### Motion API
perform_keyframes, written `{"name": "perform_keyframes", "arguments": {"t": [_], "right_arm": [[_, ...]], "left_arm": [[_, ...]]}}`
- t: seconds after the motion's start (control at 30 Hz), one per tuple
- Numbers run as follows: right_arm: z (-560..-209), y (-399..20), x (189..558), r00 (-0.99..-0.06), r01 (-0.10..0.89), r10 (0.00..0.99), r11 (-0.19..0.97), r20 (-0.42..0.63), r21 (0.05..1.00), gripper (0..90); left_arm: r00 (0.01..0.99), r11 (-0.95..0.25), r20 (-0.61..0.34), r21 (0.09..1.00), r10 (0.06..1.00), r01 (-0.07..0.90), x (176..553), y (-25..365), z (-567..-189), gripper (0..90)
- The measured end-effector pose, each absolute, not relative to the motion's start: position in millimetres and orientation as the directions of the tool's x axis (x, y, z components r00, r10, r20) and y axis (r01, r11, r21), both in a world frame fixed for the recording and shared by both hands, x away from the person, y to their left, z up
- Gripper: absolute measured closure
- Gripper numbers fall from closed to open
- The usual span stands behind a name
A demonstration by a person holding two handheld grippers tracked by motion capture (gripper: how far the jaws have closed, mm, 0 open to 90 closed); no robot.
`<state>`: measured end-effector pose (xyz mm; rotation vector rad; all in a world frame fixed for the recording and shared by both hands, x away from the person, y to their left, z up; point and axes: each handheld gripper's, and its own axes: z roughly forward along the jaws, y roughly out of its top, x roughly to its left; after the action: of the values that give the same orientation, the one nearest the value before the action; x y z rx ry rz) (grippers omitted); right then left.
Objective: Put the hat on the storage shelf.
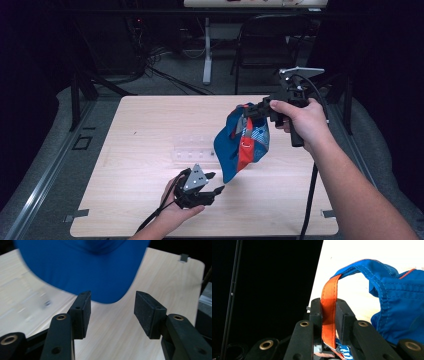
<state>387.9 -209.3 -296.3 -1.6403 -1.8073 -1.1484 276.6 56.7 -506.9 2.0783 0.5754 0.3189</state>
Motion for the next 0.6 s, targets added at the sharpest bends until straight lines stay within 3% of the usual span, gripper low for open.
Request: {"name": "perform_keyframes", "arguments": {"t": [0.17,0.3,0.43,0.6], "right_arm": [[-296.0,-208.2,387.7,-0.203,0.958,0.593,-0.044,0.779,0.283,77.6],[-296.7,-209.2,387.3,-0.206,0.958,0.592,-0.041,0.779,0.284,77.6],[-296.3,-209.4,385.9,-0.205,0.958,0.592,-0.043,0.779,0.284,77.6],[-297.0,-208.0,385.7,-0.214,0.956,0.588,-0.037,0.78,0.29,77.6]], "left_arm": [[0.858,-0.458,0.001,0.846,0.514,0.274,276.5,41.8,-507.3,52.4],[0.847,-0.464,0.032,0.847,0.531,0.26,278.3,39.7,-507.9,61.6],[0.827,-0.455,0.077,0.861,0.557,0.226,278.5,47.7,-505.1,79.7],[0.82,-0.46,0.104,0.863,0.563,0.206,280.6,55.2,-501.8,85.5]]}}
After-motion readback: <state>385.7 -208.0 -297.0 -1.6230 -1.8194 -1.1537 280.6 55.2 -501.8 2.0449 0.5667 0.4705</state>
